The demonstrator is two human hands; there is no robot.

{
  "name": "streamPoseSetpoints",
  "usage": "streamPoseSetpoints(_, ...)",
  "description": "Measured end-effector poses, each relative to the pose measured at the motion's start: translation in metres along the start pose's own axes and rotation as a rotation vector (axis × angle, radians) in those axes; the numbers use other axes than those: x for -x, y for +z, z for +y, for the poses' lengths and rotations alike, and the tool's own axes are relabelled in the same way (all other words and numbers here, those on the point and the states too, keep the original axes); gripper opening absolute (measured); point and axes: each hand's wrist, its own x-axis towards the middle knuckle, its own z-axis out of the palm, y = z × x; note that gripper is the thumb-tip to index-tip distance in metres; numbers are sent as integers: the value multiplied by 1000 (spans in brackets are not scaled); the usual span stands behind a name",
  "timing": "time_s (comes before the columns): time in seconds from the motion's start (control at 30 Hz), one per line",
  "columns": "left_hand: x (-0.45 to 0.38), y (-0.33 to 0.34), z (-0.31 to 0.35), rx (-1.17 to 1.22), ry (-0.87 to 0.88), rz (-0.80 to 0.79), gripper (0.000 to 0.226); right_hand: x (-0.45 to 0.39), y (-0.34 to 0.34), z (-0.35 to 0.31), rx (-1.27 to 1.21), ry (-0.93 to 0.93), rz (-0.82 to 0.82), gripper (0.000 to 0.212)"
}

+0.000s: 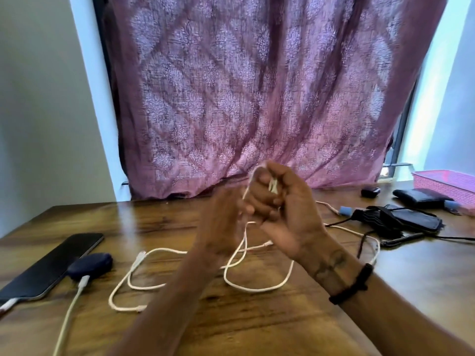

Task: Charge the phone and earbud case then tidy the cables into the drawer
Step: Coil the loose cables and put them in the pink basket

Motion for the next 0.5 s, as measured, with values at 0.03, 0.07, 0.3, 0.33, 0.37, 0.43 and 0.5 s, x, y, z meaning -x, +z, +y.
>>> streamPoseSetpoints(0.03,-2,0,13,13,23,-20,26,-1,-4,-7,3,-91,58,32)
streamPoseSetpoints(0.07,-4,-1,24,35,57,-19,28,-3,-10,-13,28,-169,126,30)
streamPoseSetpoints(0.3,-2,-19,39,-210,-32,-13,26,-16,-71,-23,1142,-542,522,28)
streamPoseSetpoints(0.33,-2,-23,37,-219,-89,10,23,-16,-77,-19,1425,-562,474,27)
streamPoseSetpoints(0.37,-3,-27,37,-229,-125,33,21,-12,-78,-13,1598,-515,392,29)
streamPoseSetpoints(0.43,-6,-36,35,-255,-155,77,21,-4,-76,2,1718,-326,230,40)
streamPoseSetpoints(0.5,-9,-41,28,-239,-171,95,27,1,-61,14,1559,-12,160,60)
